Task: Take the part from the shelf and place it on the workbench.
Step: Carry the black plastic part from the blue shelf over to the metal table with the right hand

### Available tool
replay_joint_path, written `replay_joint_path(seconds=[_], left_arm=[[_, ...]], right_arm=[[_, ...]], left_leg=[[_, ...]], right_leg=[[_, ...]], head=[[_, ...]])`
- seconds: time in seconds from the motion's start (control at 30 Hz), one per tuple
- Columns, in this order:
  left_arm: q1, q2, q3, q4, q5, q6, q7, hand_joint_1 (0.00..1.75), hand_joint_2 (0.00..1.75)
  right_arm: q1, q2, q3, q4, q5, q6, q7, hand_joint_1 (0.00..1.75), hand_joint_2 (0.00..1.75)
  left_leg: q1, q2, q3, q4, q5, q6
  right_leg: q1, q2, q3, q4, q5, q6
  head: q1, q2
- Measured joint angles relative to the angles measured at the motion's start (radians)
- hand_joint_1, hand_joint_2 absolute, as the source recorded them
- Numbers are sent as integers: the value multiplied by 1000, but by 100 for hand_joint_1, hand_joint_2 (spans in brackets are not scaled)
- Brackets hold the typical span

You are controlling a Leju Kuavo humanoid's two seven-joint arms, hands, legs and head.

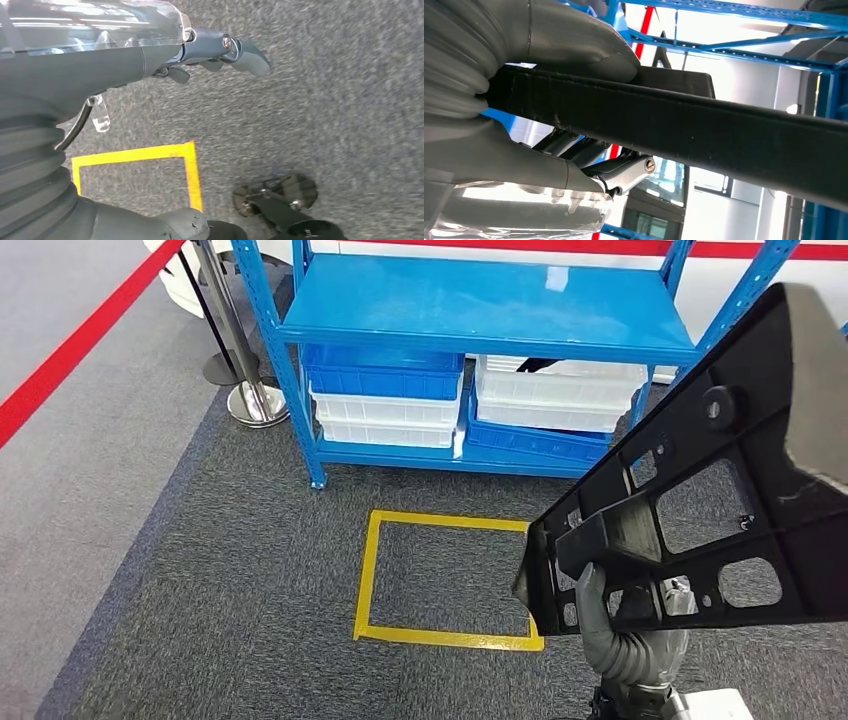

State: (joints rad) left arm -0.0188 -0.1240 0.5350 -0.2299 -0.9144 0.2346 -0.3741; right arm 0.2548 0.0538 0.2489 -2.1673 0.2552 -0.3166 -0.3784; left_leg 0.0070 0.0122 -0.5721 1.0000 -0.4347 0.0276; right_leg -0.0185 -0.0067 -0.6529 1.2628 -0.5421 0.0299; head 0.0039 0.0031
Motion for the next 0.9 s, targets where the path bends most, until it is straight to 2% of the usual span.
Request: replay_joint_path(seconds=[0.03, 0.07, 0.1, 0.13, 0.17, 0.23, 0.27, 0.3, 0.33, 0.37, 0.4, 0.43, 0.47, 0.5, 0.53, 0.57, 0.6, 0.63, 0.67, 0.73, 0.77, 0.8, 0.83, 0.9], left_arm=[[0, 0, 0, 0, 0, 0, 0, 0, 175], [0, 0, 0, 0, 0, 0, 0, 0, 175], [0, 0, 1, 0, 0, 0, 0, 0, 175], [0, 0, 1, 0, 0, 0, 0, 0, 175], [1, 0, 1, 0, 0, -1, 0, 0, 175], [3, 0, 3, 0, 0, -1, 0, 0, 175], [4, 0, 4, 0, 0, -1, 0, 0, 175], [5, 0, 5, 0, 0, 0, 0, 0, 175], [6, 0, 6, 0, 0, 0, 0, 0, 175], [6, 0, 6, 0, 0, 0, 1, 0, 175], [6, 0, 6, 0, 0, 1, 1, 0, 175], [6, 0, 7, 0, -1, 1, 1, 0, 175], [7, 0, 7, 0, -2, 1, 1, 0, 175], [7, 0, 7, 0, -3, 1, 1, 0, 175], [7, 0, 7, 0, -4, 1, 1, 0, 175], [6, 1, 7, 0, -6, 2, 2, 0, 175], [6, 3, 8, 0, -7, 2, 1, 0, 175], [5, 4, 8, 0, -8, 2, 1, 0, 175], [6, 5, 9, 0, -9, 2, 0, 0, 175], [7, 5, 12, 0, -10, 1, 0, 0, 175], [7, 5, 13, 0, -11, 0, -1, 0, 175], [7, 5, 14, 0, -11, -1, -1, 0, 175], [7, 5, 15, 0, -12, -2, -1, 0, 175], [7, 6, 16, 0, -14, -5, -2, 0, 175]], right_arm=[[-1, 0, 0, 0, 0, 0, 0, 175, 175], [-3, 0, 0, 0, 0, 0, 0, 175, 175], [-4, 0, 0, 0, 0, 0, 0, 175, 175], [-5, 0, 0, 0, 1, 0, 0, 175, 175], [-6, 0, 0, 1, 1, 0, 0, 175, 175], [-7, 0, 0, 1, 1, 0, 0, 175, 175], [-8, 0, -1, 1, 1, 0, 0, 175, 175], [-8, 0, -1, 1, 1, 0, 0, 175, 175], [-8, 0, -1, 1, 1, 0, 0, 175, 175], [-8, 0, -1, 1, 1, 0, 0, 175, 175], [-8, 0, -1, 1, 1, 0, 0, 175, 175], [-7, 0, -1, 1, 2, 0, 0, 175, 175], [-6, 0, 0, 1, 3, -1, 0, 175, 175], [-4, 0, 0, 1, 5, -1, -1, 175, 175], [-1, 0, 0, 1, 7, -2, -1, 175, 175], [2, 0, 1, 1, 9, -3, -2, 175, 175], [5, 0, 1, 1, 11, -5, -2, 175, 175], [7, 0, 2, 0, 14, -7, -3, 175, 175], [8, 0, 3, 0, 16, -10, -3, 175, 175], [10, 0, 5, -1, 20, -17, -4, 175, 175], [11, 0, 6, -1, 21, -20, -5, 175, 175], [12, 0, 6, -1, 21, -22, -6, 175, 175], [12, 0, 6, -1, 21, -27, -8, 175, 175], [12, 0, 6, -1, 21, -35, -10, 175, 175]], left_leg=[[0, -1, -14, 6, 7, -4], [-1, -1, -26, 13, 13, -8], [-3, -2, -34, 17, 20, -14], [-4, -2, -40, 19, 27, -20], [-4, -3, -43, 19, 35, -26], [-3, -4, -50, 19, 41, -37], [-2, -5, -58, 34, 21, -43], [0, -6, -71, 66, -17, -48], [2, -6, -86, 119, -69, -52], [2, -6, -102, 183, -118, -56], [3, -6, -112, 244, -152, -59], [3, -6, -113, 286, -162, -60], [3, -6, -99, 296, -151, -59], [2, -7, -68, 272, -124, -56], [2, -7, -22, 216, -95, -51], [-1, -8, 31, 142, -81, -43], [-3, -8, 78, 68, -80, -37], [-7, -9, 110, 14, -86, -32], [-10, -9, 124, -16, -93, -29], [-10, -7, 118, -31, -80, -21], [-8, -5, 113, -36, -69, -16], [-5, -2, 105, -39, -58, -8], [-3, 1, 96, -40, -48, -3], [-4, 2, 68, -32, -31, 4]], right_leg=[[-2, 0, 50, -61, 21, -2], [-1, 1, 102, -135, 24, -5], [1, 3, 141, -195, 20, -10], [3, 4, 164, -236, 12, -15], [7, 6, 169, -253, 8, -21], [6, 4, 156, -256, 23, -37], [4, 3, 147, -257, 33, -46], [2, 0, 137, -259, 44, -55], [3, -1, 125, -259, 54, -61], [5, -2, 111, -259, 64, -65], [7, -2, 98, -258, 74, -66], [9, -3, 84, -256, 84, -67], [10, -3, 69, -254, 94, -66], [12, -3, 55, -251, 103, -66], [14, -3, 42, -248, 111, -64], [16, -3, 31, -245, 118, -62], [16, -3, 22, -242, 126, -58], [16, -4, 17, -242, 134, -53], [14, -5, 13, -243, 143, -47], [11, -5, 9, -247, 155, -35], [11, -3, 5, -240, 144, -29], [10, -1, -3, -218, 115, -24], [8, 2, -16, -175, 68, -19], [4, 3, -48, -48, -24, -11]], head=[[0, 0], [0, 0], [0, 0], [1, 0], [2, 0], [5, 0], [3, 0], [1, 0], [-1, 0], [-3, 0], [-3, 0], [-3, 0], [-3, 0], [-3, 0], [-3, 0], [-3, 0], [-3, 0], [-3, 0], [-3, 0], [-3, 0], [-2, 0], [0, 0], [3, 0], [6, 0]])
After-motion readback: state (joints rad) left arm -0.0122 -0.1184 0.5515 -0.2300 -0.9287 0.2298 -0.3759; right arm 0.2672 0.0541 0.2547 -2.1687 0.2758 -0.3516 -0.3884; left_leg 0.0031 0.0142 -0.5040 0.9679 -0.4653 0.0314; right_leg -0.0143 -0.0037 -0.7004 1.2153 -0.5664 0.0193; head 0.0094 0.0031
